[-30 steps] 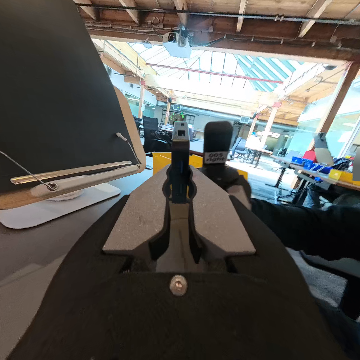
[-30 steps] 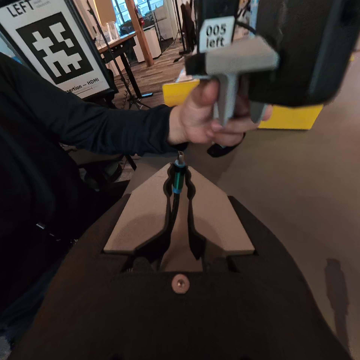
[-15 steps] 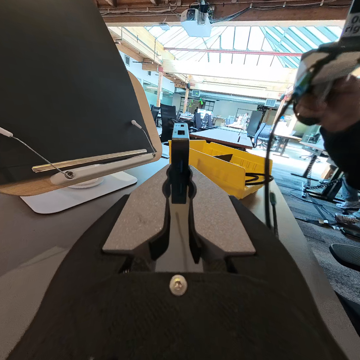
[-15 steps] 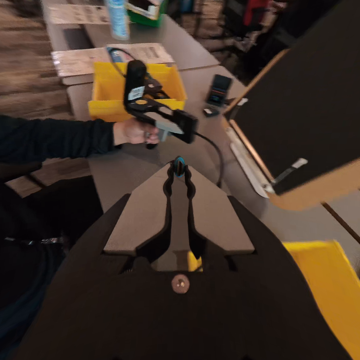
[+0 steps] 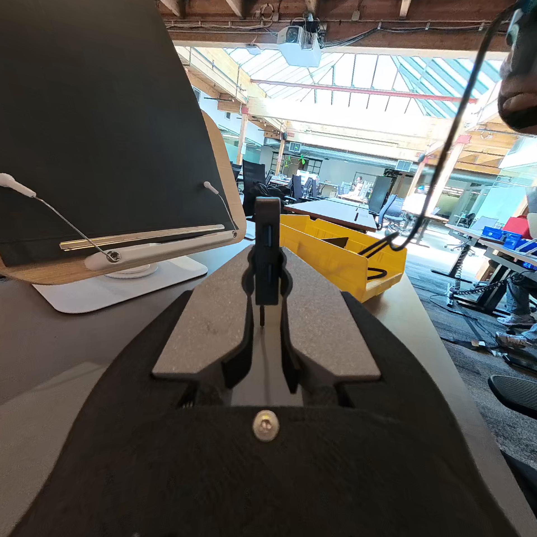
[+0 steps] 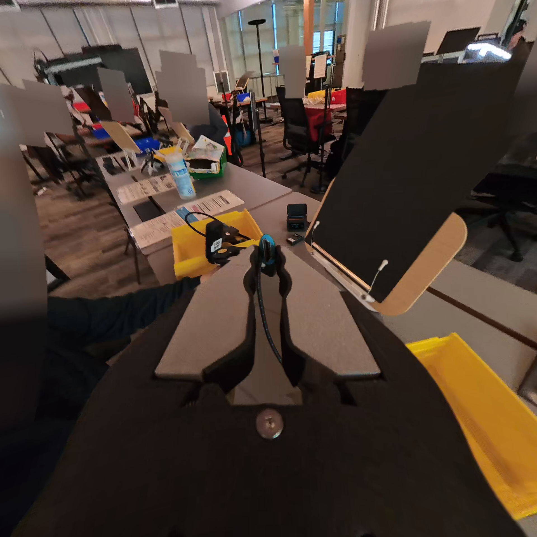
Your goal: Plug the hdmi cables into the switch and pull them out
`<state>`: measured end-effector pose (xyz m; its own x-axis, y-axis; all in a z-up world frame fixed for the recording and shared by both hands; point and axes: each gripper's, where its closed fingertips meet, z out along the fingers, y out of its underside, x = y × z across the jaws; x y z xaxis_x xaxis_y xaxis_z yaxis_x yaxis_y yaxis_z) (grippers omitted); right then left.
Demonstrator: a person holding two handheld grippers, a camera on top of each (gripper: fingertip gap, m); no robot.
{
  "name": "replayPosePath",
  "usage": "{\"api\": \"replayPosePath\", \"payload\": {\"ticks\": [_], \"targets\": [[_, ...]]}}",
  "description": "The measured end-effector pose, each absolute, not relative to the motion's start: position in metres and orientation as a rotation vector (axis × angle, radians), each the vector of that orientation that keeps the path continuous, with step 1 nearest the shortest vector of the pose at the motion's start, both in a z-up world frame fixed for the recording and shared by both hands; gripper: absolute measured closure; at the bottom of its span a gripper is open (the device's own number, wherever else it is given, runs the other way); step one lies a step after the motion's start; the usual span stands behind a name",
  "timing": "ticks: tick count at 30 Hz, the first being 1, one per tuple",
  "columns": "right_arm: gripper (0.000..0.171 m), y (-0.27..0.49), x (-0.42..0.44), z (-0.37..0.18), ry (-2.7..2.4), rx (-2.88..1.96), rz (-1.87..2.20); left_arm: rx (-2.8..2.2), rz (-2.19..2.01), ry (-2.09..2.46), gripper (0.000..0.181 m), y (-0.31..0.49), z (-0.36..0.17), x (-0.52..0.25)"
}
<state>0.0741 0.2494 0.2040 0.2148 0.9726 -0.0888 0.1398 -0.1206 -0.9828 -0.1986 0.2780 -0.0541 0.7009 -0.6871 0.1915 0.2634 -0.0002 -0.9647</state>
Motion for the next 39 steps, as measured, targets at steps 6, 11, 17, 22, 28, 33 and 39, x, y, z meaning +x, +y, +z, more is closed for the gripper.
{"api": "replayPosePath", "payload": {"ticks": [6, 11, 17, 22, 28, 33, 39], "targets": [[0.163, 0.260, 0.090, 0.210, -0.935, -1.500, 1.343, -1.360, -0.730, 0.468, 0.170, 0.272, -0.053, -0.187], [0.162, 0.254, 0.067, 0.151, -1.055, -1.726, 1.478, -1.374, -0.719, 0.501, 0.170, 0.272, -0.057, -0.181], [0.162, 0.258, 0.028, 0.111, -0.987, -1.783, 1.601, -1.384, -0.717, 0.470, 0.171, 0.275, -0.058, -0.187], [0.163, 0.272, 0.016, 0.064, -0.860, -1.873, 1.695, -1.387, -0.718, 0.459, 0.171, 0.275, -0.057, -0.189], [0.163, 0.242, 0.010, 0.113, -0.906, -1.663, 1.847, -1.390, -0.714, 0.462, 0.170, 0.276, -0.058, -0.188], [0.163, 0.243, 0.040, 0.193, -0.868, -1.473, 1.811, -1.397, -0.720, 0.445, 0.171, 0.277, -0.059, -0.191], [0.163, 0.287, 0.108, 0.239, -0.757, -1.442, 1.329, -1.392, -0.710, 0.461, 0.171, 0.276, -0.058, -0.188]]}}
